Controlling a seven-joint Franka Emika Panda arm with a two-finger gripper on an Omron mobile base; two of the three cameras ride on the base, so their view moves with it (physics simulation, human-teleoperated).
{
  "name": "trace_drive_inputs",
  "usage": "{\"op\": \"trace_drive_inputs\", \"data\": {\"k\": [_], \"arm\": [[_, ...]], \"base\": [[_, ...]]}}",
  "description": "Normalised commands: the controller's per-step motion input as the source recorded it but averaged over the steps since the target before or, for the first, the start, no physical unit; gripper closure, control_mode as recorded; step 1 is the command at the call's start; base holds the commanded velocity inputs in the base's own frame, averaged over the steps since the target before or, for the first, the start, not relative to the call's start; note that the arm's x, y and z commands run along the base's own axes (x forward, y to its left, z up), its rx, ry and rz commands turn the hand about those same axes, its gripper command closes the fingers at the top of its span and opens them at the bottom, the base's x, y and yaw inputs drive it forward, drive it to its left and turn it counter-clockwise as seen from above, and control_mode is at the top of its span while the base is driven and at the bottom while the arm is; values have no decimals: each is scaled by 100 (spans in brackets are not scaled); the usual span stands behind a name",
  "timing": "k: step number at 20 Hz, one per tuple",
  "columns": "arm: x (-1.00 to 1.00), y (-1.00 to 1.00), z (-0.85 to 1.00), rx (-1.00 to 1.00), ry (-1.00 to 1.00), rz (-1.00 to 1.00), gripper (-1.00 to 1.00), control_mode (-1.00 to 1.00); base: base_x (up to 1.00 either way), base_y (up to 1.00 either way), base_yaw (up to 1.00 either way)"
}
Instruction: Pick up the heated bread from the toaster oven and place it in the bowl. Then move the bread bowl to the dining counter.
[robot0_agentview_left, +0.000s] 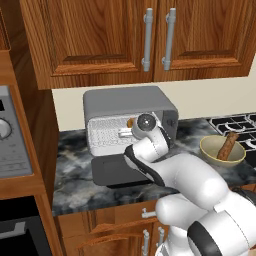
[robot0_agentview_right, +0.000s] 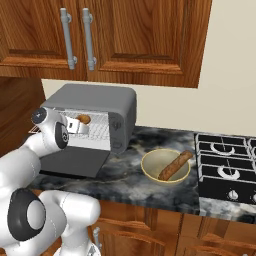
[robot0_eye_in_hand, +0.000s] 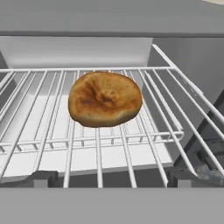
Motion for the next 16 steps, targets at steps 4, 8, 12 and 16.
{"op": "trace_drive_inputs", "data": {"k": [4,8,12,16], "arm": [[4,2,2,-5,-13,0,-100,-100],[8,0,8,0,-3,0,-100,-100],[10,0,0,0,-1,0,-100,-100],[36,0,0,0,0,0,-100,-100]], "base": [[0,0,0],[0,0,0],[0,0,0],[0,0,0]]}}
